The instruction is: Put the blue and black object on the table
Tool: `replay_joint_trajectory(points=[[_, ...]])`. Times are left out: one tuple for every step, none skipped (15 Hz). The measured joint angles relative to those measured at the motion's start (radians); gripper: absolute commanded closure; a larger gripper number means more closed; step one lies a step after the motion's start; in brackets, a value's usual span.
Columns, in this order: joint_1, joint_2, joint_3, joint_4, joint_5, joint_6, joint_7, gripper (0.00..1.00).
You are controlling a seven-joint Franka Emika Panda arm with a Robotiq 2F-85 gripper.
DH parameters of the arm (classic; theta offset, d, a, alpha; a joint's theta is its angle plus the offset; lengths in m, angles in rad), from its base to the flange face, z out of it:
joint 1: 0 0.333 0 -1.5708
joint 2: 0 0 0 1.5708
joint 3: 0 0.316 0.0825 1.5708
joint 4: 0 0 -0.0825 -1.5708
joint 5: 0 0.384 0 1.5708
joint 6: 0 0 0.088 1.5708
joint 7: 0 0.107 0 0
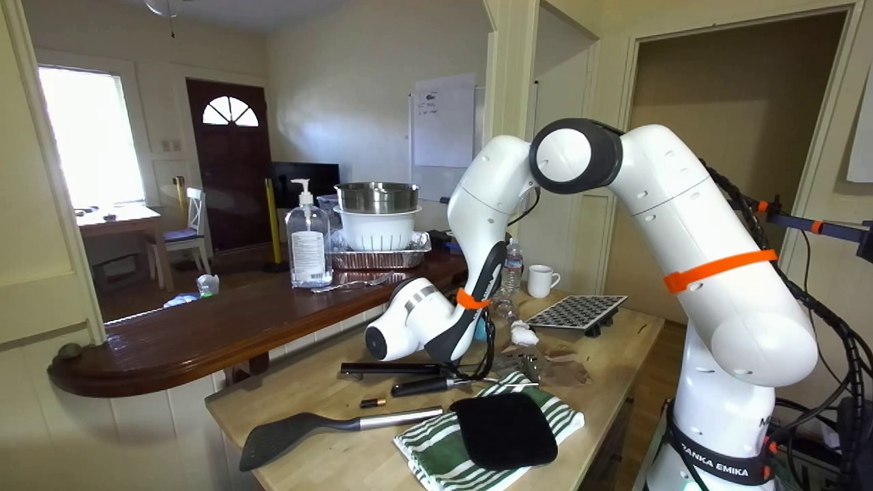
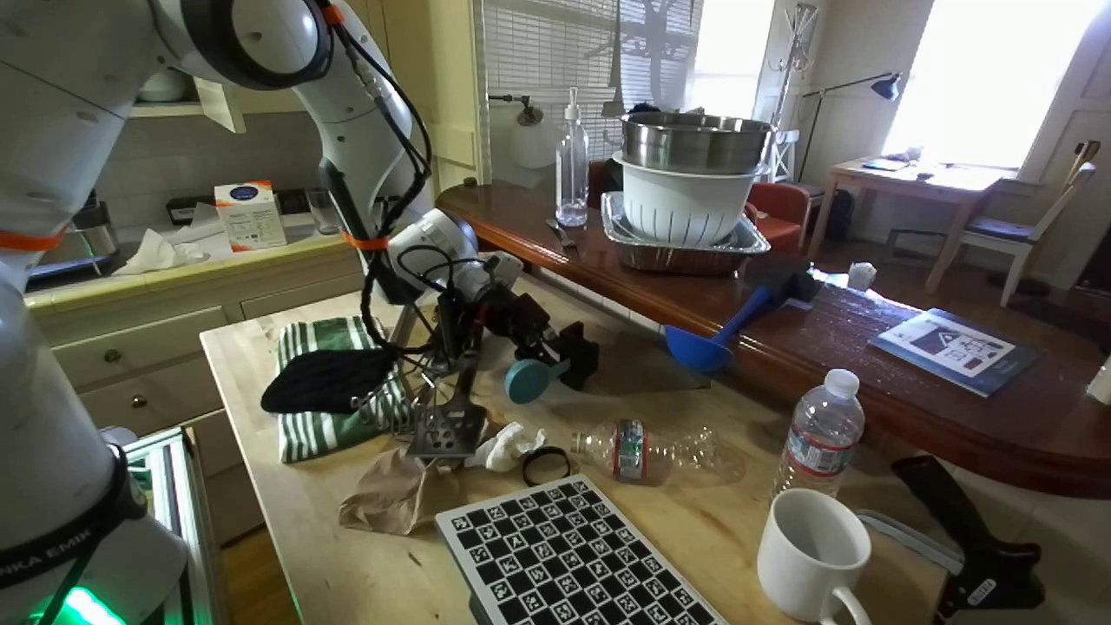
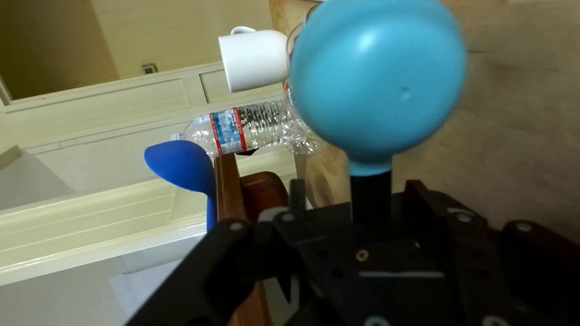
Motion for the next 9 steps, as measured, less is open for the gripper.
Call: replay_joint_trajectory(points=[[0.000, -0.001, 0.002, 0.000, -0.005, 0.000, 0.000, 0.03], [0.000, -0.002, 0.005, 0.001, -0.007, 0.000, 0.000, 0.00], [0.000, -0.004, 0.008, 0.003, -0.010, 0.000, 0.000, 0.00], [0.001, -0.007, 0.013, 0.006, -0.010, 0.000, 0.000, 0.00], [0.001, -0.010, 0.019, 0.011, -0.010, 0.001, 0.000, 0.00], [0.001, -0.014, 0.025, 0.016, -0.010, 0.002, -0.002, 0.00], [0.001, -0.021, 0.033, 0.019, -0.010, 0.004, -0.004, 0.00], [0.002, -0.029, 0.040, 0.022, -0.010, 0.006, -0.005, 0.00], [0.003, -0.037, 0.045, 0.025, -0.010, 0.008, -0.007, 0.01]])
